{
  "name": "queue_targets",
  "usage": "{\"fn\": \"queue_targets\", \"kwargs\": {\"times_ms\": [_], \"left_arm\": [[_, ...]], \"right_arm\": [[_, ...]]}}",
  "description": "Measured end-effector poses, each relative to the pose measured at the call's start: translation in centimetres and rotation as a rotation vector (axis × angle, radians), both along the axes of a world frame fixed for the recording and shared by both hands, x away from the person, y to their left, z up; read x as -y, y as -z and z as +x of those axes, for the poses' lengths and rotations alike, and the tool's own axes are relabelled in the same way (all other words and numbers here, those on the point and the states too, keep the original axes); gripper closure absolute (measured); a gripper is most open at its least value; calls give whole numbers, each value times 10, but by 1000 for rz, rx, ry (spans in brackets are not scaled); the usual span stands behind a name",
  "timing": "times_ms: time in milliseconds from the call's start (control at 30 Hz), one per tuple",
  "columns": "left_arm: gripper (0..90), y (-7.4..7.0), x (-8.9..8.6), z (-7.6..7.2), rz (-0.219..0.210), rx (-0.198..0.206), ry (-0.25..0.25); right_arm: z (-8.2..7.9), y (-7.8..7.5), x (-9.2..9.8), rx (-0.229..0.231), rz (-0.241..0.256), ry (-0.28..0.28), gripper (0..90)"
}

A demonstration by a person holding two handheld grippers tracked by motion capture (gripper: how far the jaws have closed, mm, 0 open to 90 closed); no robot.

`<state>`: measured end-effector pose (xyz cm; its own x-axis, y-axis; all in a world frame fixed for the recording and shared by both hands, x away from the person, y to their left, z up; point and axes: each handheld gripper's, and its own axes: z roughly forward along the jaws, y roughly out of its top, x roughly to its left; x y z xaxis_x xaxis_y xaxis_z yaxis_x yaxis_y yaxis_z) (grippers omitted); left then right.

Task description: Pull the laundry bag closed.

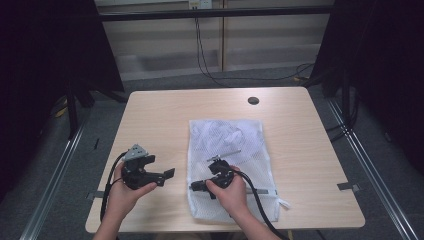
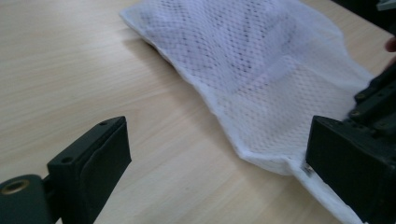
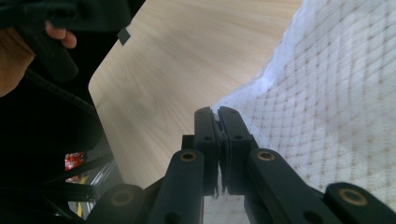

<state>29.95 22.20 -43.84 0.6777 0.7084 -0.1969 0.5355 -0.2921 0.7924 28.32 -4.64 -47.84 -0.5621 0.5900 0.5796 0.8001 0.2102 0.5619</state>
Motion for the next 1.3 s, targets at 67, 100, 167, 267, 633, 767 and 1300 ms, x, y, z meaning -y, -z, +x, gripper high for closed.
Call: {"fn": "queue_targets", "kwargs": {"times_ms": [67, 100, 167, 267, 633, 767, 1300], "left_arm": [[60, 0, 1, -1, -29, -24, 20], [61, 0, 2, -1, -45, -38, 34], [65, 0, 6, -3, -54, -56, 71], [67, 1, 10, -4, -72, -81, 100], [92, 9, 23, -8, -114, -162, 176], [114, 15, 29, -9, -103, -202, 195], [247, 28, 50, -10, -35, -269, 247]], "right_arm": [[0, -2, 3, -1, 6, 9, 873], [0, -2, 4, -1, 11, 14, 873], [1, -3, 5, 0, 16, 18, 873], [1, -4, 7, 6, 25, 27, 873], [2, -8, 11, 25, 54, 48, 873], [1, -9, 11, 34, 62, 55, 873], [0, -12, 13, 41, 91, 55, 874]]}}
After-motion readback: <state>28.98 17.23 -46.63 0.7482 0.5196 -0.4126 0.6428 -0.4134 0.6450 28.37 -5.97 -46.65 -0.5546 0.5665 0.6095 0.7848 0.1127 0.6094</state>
